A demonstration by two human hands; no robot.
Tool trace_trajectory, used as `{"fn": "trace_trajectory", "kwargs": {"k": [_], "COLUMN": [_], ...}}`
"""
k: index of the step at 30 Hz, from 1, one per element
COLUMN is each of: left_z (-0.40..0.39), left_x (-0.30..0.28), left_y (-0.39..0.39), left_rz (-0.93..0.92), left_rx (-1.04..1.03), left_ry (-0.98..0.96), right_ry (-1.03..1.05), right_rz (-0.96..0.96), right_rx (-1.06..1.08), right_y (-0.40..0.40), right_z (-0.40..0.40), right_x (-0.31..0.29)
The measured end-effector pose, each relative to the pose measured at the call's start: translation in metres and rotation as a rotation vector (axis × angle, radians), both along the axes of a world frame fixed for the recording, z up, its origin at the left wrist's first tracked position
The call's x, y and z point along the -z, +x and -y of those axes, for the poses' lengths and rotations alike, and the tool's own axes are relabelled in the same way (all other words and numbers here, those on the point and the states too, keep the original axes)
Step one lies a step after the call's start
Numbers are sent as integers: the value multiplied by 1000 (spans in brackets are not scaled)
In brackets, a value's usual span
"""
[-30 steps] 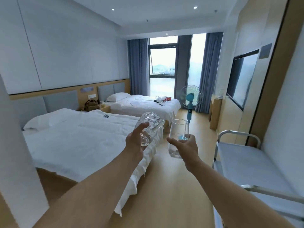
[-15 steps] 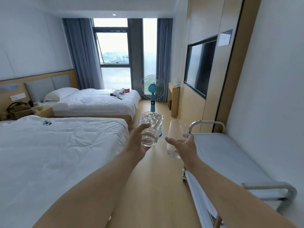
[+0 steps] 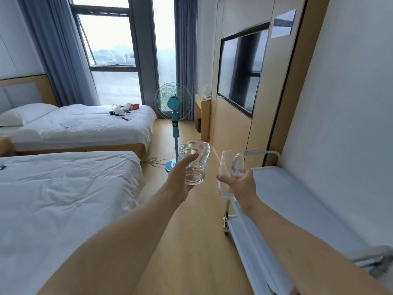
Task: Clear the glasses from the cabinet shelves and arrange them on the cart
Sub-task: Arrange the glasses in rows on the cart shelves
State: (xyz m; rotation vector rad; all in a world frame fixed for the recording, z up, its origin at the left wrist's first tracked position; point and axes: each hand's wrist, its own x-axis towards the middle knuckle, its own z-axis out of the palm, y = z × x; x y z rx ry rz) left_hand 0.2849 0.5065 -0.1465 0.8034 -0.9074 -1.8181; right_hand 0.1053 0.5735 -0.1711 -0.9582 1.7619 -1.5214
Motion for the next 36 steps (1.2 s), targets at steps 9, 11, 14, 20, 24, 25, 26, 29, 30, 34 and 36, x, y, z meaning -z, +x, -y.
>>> {"fn": "trace_trajectory", "kwargs": {"k": [9, 11, 14, 20, 24, 25, 26, 29, 30, 34, 36], "left_z": [160, 190, 229, 308, 364, 376, 386, 416, 424, 446, 453], "left_x": [7, 10, 16, 33, 44, 45, 47, 51, 54, 70, 83], "left_y": [-63, -79, -102, -158, -199, -207, -216, -247, -257, -297, -319], "left_rz": [71, 77, 80, -87, 3, 63, 133, 273, 286, 254, 273], "left_rx": [72, 121, 208, 470, 678, 730, 755, 784, 806, 868, 878], "left_ry": [11, 19, 68, 137, 28, -3, -18, -64, -78, -58, -46], "right_ry": [24, 30, 38, 54, 45, 45, 48, 61, 67, 90, 103], "right_rz": [50, 75, 109, 117, 160, 183, 205, 240, 251, 310, 328], "right_rx": [64, 97, 155, 277, 417, 453, 490, 600, 636, 735, 784], "right_y": [-63, -76, -92, -129, -150, -155, -158, -169, -173, -181, -187], "right_z": [140, 164, 193, 252, 285, 291, 297, 315, 320, 328, 326], "right_x": [27, 32, 41, 56, 71, 75, 79, 91, 95, 119, 129]}}
